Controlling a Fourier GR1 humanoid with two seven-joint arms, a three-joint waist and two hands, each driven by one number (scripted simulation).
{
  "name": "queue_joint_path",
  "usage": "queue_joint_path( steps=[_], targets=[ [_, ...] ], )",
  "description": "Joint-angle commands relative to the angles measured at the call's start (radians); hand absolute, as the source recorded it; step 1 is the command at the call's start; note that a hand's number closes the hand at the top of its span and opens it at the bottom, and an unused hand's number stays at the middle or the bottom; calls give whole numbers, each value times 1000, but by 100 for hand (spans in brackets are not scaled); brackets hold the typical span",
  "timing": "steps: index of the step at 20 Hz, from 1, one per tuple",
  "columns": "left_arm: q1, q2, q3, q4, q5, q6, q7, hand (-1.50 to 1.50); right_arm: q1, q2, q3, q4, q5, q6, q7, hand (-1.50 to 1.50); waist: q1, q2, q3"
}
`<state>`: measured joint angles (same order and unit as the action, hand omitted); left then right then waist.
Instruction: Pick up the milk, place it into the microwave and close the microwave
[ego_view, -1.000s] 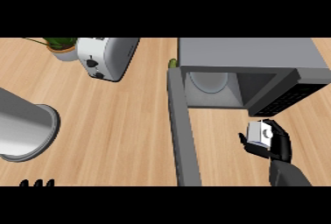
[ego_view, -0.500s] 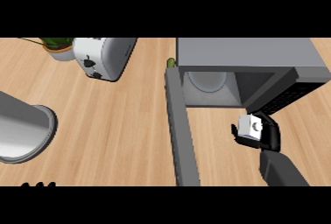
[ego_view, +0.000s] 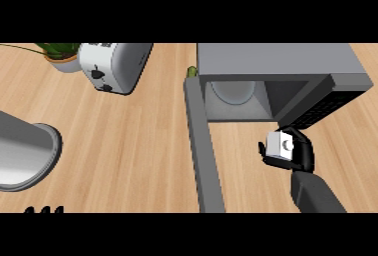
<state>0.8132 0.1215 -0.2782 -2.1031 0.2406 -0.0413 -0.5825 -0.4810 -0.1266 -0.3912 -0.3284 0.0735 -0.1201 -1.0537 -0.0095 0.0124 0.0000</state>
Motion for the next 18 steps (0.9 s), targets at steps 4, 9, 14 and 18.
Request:
queue_joint_path(
  steps=[4, 9, 14, 18],
  targets=[
    [41, 21, 3, 11, 10, -29, -28, -150, 10, 21, 68, -142, 17, 67, -34, 150, 4, -21, -2],
    [85, 2, -68, -77, -19, 7, 2, -150, 190, 80, 168, -387, 48, 40, 78, 150, -18, -28, -3],
    [108, 5, -68, -71, -35, 10, -32, -150, 333, 52, 222, -699, -14, 187, 265, 150, -16, -28, -3],
    [86, 24, -4, -72, 34, 5, 4, -150, 401, 122, 270, -870, -94, 272, 363, 150, -10, -21, -2]
  ],
)
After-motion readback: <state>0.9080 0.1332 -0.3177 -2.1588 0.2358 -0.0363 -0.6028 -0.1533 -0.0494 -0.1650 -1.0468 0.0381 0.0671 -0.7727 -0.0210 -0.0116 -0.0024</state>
